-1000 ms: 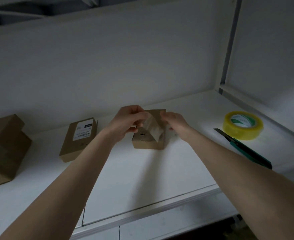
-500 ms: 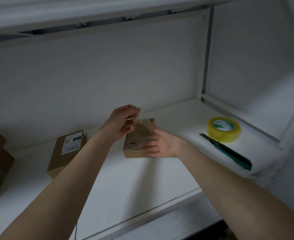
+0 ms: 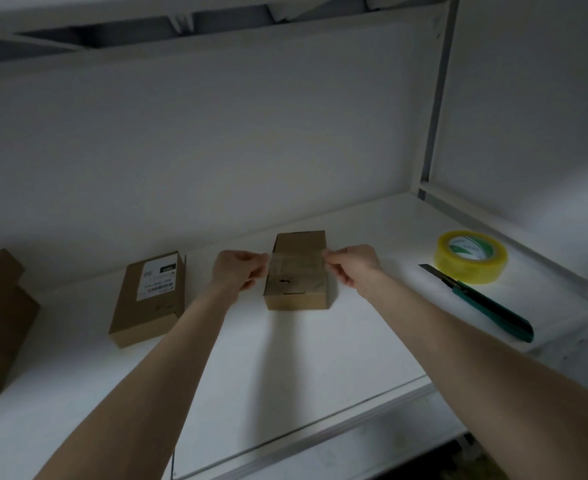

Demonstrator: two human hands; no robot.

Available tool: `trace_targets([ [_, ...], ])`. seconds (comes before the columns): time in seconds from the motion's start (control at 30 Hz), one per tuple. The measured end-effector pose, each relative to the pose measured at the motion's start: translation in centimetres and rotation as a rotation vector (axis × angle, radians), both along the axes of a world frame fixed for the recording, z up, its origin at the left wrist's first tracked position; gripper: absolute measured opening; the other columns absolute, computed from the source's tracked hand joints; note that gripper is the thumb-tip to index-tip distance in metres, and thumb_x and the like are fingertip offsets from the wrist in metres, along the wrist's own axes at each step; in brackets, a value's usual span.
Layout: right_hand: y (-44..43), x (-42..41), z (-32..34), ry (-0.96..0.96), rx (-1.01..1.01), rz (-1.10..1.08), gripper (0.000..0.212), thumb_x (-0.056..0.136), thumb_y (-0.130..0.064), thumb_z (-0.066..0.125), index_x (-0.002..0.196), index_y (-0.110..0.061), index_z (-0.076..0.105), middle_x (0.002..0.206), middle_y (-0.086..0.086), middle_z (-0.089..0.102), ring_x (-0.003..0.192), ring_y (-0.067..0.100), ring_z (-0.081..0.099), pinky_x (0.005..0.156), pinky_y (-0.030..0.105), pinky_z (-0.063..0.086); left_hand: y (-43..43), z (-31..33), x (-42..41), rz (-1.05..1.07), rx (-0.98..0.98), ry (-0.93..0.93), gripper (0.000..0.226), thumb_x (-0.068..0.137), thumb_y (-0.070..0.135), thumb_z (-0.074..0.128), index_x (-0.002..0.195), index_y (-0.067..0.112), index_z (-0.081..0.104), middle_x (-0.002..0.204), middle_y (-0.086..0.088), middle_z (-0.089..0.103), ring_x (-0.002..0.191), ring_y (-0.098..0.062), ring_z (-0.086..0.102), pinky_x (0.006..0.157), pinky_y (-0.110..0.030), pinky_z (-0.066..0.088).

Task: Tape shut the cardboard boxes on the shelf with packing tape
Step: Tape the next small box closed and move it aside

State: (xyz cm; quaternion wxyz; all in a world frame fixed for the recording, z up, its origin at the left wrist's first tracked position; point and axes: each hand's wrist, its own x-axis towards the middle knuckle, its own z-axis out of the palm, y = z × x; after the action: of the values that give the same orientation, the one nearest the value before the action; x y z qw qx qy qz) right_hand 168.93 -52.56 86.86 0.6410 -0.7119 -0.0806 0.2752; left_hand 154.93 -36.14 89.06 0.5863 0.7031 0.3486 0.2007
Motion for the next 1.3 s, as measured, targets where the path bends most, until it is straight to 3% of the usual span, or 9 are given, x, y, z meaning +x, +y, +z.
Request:
trace_targets([
  [0.23,2.7,0.1,-2.3,-0.267,-0.334,-0.002,0.035,0.085,-0.032,0.073,0.057,-0.015,0.062,0.055,-0.005,0.06,0.055,0.012,0.057,0.063,0.02,0.043,2.3,-4.2,1.6,0.121,0.124,0.054,0.026,0.088,0.018,0.068,0.065,0.007,0.064,0.054,-0.004,0.063,0.036,-0.006,0.053,0.036,-0.014,0.035],
  [0.37,2.1,1.4,-2.7,-0.306,-0.45,-0.077,0.029,0.084,-0.033,0.073,0.063,-0.015,0.064,0.084,0.01,0.073,0.081,0.027,0.069,0.074,0.03,0.054,4.4,-5.5,1.3,0.189,0.233,0.114,0.03,0.093,0.027,0.059,0.066,0.015,0.061,0.063,0.0,0.064,0.05,-0.012,0.052,0.058,-0.028,0.045],
  [0.5,1.5,2.4,-2.1,-0.297,-0.321,-0.118,0.034,0.081,-0.021,0.075,0.053,-0.014,0.057,0.066,0.014,0.065,0.058,0.025,0.057,0.07,0.044,0.056,5.5,-5.5,1.1,0.144,0.12,0.05,0.032,0.094,0.039,0.056,0.086,0.01,0.066,0.074,-0.002,0.066,0.057,-0.013,0.049,0.053,-0.025,0.039],
  [0.63,2.3,2.1,-0.6,-0.287,-0.206,-0.049,0.028,0.08,-0.022,0.077,0.06,-0.014,0.06,0.06,0.005,0.06,0.05,0.016,0.048,0.054,0.03,0.04,3.2,-4.2,3.5,-0.026,0.217,-0.01,0.022,0.085,0.034,0.069,0.096,0.015,0.067,0.093,-0.003,0.068,0.081,-0.016,0.06,0.069,-0.03,0.048],
  [0.8,2.7,1.5,1.9,-0.298,-0.055,0.037,0.027,0.082,-0.015,0.075,0.062,-0.011,0.057,0.056,0.004,0.055,0.047,0.013,0.041,0.045,0.022,0.034,0.8,-3.8,5.6,-0.306,0.209,0.109,0.068,0.077,0.049,0.073,0.131,0.015,0.052,0.122,0.001,0.059,0.11,-0.019,0.057,0.095,-0.036,0.048],
  [0.93,2.3,1.2,4.2,-0.275,0.042,0.137,0.026,0.084,-0.016,0.075,0.064,-0.013,0.057,0.056,0.001,0.053,0.049,0.012,0.041,0.049,0.023,0.034,0.3,-3.7,5.7,-0.375,0.213,0.047,0.045,0.087,0.056,0.057,0.116,0.021,0.06,0.115,0.0,0.064,0.108,-0.02,0.059,0.089,-0.032,0.048],
  [1.13,2.2,1.3,5.9,-0.132,0.173,0.164,0.024,0.085,-0.018,0.074,0.066,-0.018,0.058,0.053,-0.007,0.057,0.05,0.007,0.045,0.049,0.019,0.038,-0.6,-3.1,5.3,-0.351,-0.351,-0.012,0.058,0.083,0.066,0.048,0.11,0.016,0.059,0.098,-0.003,0.069,0.092,-0.017,0.067,0.085,-0.035,0.055],
  [1.2,2.1,1.4,5.9,-0.093,0.197,0.148,0.025,0.084,-0.019,0.075,0.065,-0.019,0.058,0.054,-0.007,0.057,0.051,0.007,0.045,0.049,0.019,0.038,-0.6,-3.4,5.0,-0.368,-0.432,-0.072,0.047,0.088,0.054,0.053,0.115,0.016,0.058,0.107,-0.004,0.069,0.095,-0.017,0.069,0.078,-0.031,0.057],
  [1.3,2.1,1.4,5.7,-0.07,0.206,0.094,0.027,0.084,-0.019,0.076,0.065,-0.019,0.057,0.055,-0.006,0.056,0.05,0.008,0.043,0.046,0.019,0.036,-0.3,-3.0,4.3,-0.274,-0.552,-0.192,0.017,0.093,0.023,0.059,0.095,0.006,0.062,0.082,-0.005,0.062,0.065,-0.01,0.063,0.058,-0.021,0.053],
])
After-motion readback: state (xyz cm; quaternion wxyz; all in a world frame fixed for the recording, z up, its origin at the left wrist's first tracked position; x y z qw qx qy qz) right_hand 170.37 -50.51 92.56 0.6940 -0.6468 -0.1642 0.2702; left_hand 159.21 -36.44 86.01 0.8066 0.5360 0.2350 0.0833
